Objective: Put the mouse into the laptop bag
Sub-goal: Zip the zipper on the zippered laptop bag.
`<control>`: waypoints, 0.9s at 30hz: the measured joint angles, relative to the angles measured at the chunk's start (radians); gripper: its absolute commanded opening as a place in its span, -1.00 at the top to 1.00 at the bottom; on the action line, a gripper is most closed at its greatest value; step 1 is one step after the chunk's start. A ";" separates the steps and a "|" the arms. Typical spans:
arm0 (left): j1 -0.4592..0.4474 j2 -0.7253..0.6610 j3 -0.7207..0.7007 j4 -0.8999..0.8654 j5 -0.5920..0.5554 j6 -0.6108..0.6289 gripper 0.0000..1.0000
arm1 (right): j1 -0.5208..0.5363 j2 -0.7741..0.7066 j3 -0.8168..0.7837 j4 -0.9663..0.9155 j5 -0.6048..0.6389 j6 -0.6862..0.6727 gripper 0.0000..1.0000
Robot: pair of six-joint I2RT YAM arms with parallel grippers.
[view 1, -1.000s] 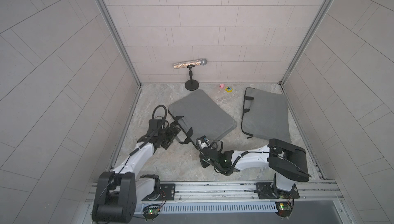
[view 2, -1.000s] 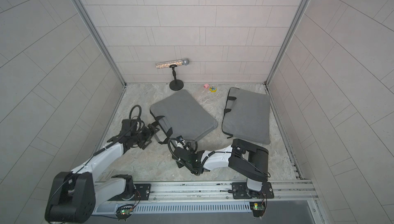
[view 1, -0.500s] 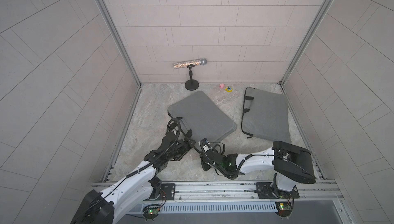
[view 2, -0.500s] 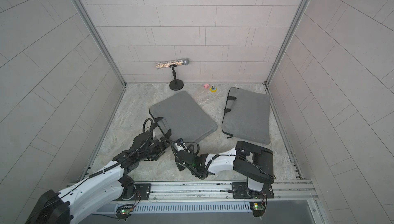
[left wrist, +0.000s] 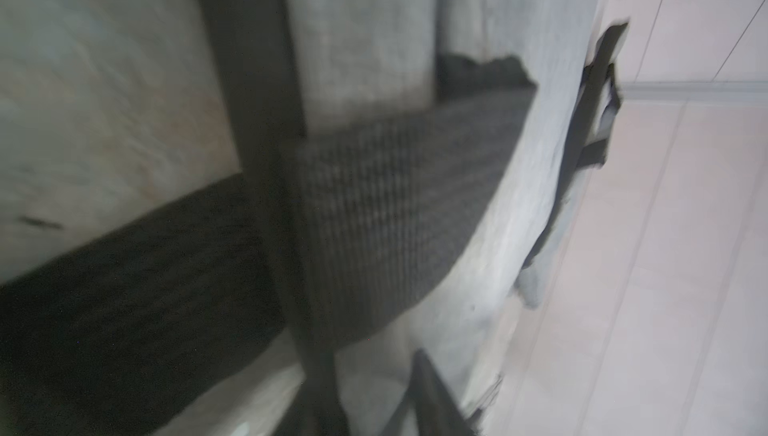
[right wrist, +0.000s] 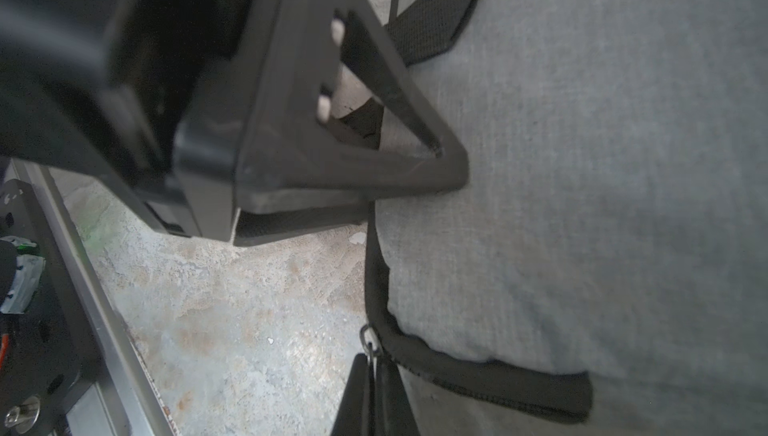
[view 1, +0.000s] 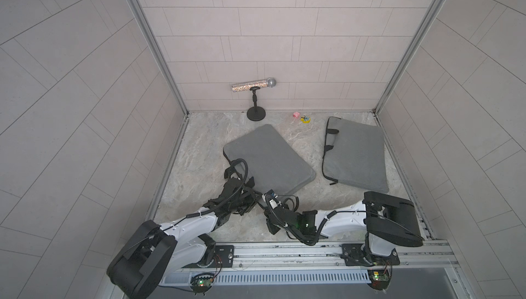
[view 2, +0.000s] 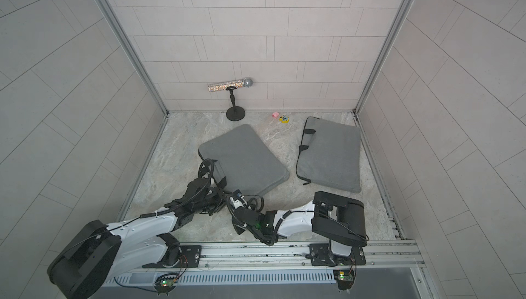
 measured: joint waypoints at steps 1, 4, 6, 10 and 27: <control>0.001 0.007 0.002 0.010 0.006 0.005 0.84 | 0.000 0.000 -0.002 0.005 0.002 0.000 1.00; -0.003 0.011 0.008 0.013 0.006 0.008 0.99 | 0.000 0.000 -0.020 0.028 0.007 0.000 1.00; -0.004 0.003 0.013 0.000 0.005 0.011 1.00 | 0.000 -0.006 -0.040 0.050 0.009 0.000 1.00; -0.005 -0.047 0.013 -0.040 -0.013 0.018 1.00 | 0.001 -0.034 -0.074 0.076 0.015 0.002 1.00; -0.006 -0.192 0.013 -0.175 -0.034 0.040 1.00 | -0.095 -0.103 -0.180 0.051 0.009 0.036 1.00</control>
